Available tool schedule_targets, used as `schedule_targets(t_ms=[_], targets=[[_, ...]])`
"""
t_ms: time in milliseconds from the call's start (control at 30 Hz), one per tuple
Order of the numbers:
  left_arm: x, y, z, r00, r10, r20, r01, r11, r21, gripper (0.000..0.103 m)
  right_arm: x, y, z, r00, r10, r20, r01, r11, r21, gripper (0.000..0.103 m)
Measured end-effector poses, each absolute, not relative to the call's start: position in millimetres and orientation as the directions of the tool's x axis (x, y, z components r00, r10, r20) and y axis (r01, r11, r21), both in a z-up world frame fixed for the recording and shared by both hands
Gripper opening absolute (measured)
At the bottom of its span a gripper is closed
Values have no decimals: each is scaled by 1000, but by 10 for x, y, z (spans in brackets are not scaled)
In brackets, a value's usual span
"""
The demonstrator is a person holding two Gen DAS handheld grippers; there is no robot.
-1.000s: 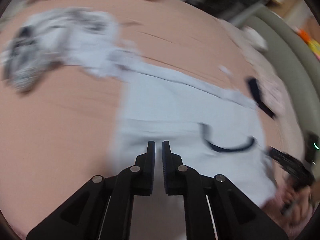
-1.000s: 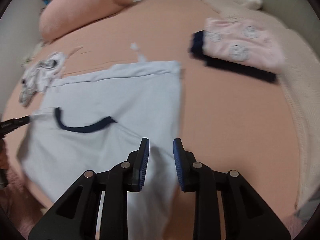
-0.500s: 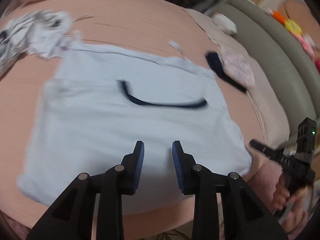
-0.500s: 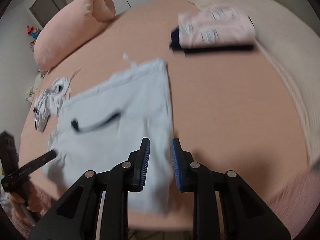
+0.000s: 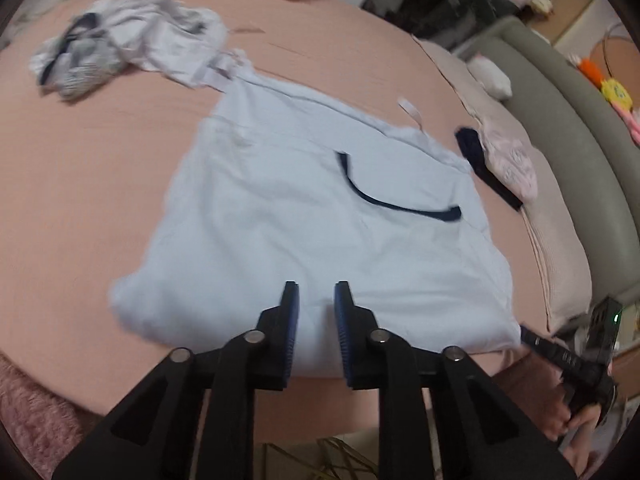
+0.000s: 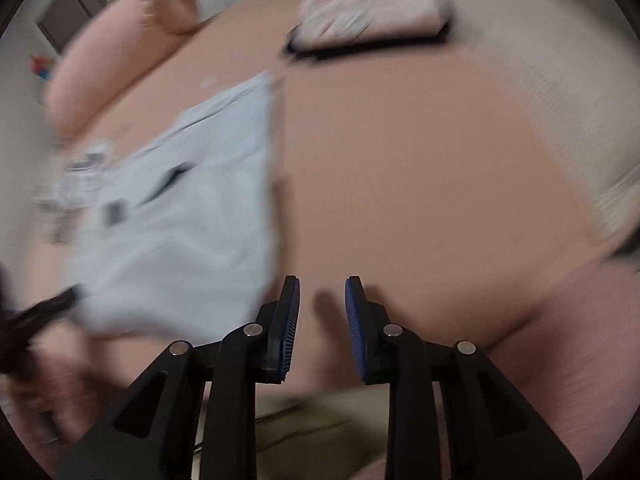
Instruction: Fold clothes
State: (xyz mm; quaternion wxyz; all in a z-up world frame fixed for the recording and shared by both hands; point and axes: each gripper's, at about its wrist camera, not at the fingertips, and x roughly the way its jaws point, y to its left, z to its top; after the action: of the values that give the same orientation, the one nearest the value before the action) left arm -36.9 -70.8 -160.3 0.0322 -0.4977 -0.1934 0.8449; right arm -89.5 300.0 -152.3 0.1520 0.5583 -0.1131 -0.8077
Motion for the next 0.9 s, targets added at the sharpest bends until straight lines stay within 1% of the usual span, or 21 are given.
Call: schedule_targets(t_ms=[33,67,100,133,167,200,233,267,300,333,367,433,467,533,600,633,667,700,833,867,900], targets=[[-343,-767,-1639,-494,219,-841,159,-929,-335,24,-873,3030,-1543,-326,-377,-867,114,-926,360,24],[-319,-836,-1681,-482,197,-854,180,-931,-317,22,-856,3000,-1579,-316,-356,-879,118,-934,336,23],[-293,-922,-1705,-478,202,-855,201,-922,-331,19,-855,2964,-1596,-315,-312,-896,124,-950,287,21],[-263,-1011,-1707,-485,227,-844,220,-903,-369,18,-859,2931,-1606,-317,-263,-911,130,-964,233,19],[-230,-1075,-1680,-501,230,-835,237,-891,-388,18,-850,2933,-1582,-333,-239,-912,128,-970,208,19],[-193,-1111,-1622,-523,212,-826,251,-887,-387,19,-839,2944,-1547,-352,-223,-909,123,-974,191,20],[-156,-1148,-1565,-545,194,-816,265,-883,-387,22,-827,2956,-1512,-370,-206,-906,117,-978,175,23],[-119,-1184,-1507,-566,175,-806,280,-879,-387,33,-815,2968,-1478,-388,-190,-902,111,-981,158,23],[-82,-1219,-1477,-578,163,-799,290,-875,-388,50,-801,2971,-1460,-388,-213,-897,120,-976,180,24],[-46,-1252,-1476,-582,160,-797,297,-871,-392,55,-786,2972,-1446,-382,-248,-890,133,-968,213,25],[-16,-1288,-1495,-582,166,-796,303,-864,-401,55,-771,2972,-1433,-375,-282,-883,145,-959,245,30],[-20,-1331,-1620,-555,209,-805,312,-845,-435,55,-742,2974,-1405,-361,-350,-864,169,-936,308,34],[-29,-1328,-1677,-543,217,-811,324,-837,-441,55,-727,2975,-1392,-354,-383,-854,181,-923,339,34],[-31,-1308,-1725,-531,194,-825,336,-846,-414,52,-770,2883,-1483,-336,-375,-864,166,-926,338,34],[-38,-1276,-1700,-539,168,-825,321,-865,-386,31,-830,2830,-1534,-343,-357,-869,158,-934,321,34],[-34,-1272,-1676,-546,156,-823,317,-871,-376,26,-817,2816,-1526,-344,-359,-868,170,-933,319,24],[-21,-1282,-1643,-555,145,-819,318,-873,-370,20,-814,2783,-1533,-339,-362,-868,185,-930,316,11],[-9,-1292,-1611,-563,133,-816,319,-875,-363,15,-817,2743,-1547,-334,-365,-869,200,-928,313,11],[35,-1397,-1474,-579,101,-809,328,-880,-345,14,-705,2765,-1395,-386,-346,-855,232,-934,273,8],[27,-1449,-1451,-582,110,-805,328,-875,-356,15,-693,2786,-1376,-394,-345,-852,233,-934,270,8],[-6,-1502,-1439,-587,131,-799,322,-868,-378,20,-692,2818,-1376,-395,-344,-852,227,-935,272,9]])
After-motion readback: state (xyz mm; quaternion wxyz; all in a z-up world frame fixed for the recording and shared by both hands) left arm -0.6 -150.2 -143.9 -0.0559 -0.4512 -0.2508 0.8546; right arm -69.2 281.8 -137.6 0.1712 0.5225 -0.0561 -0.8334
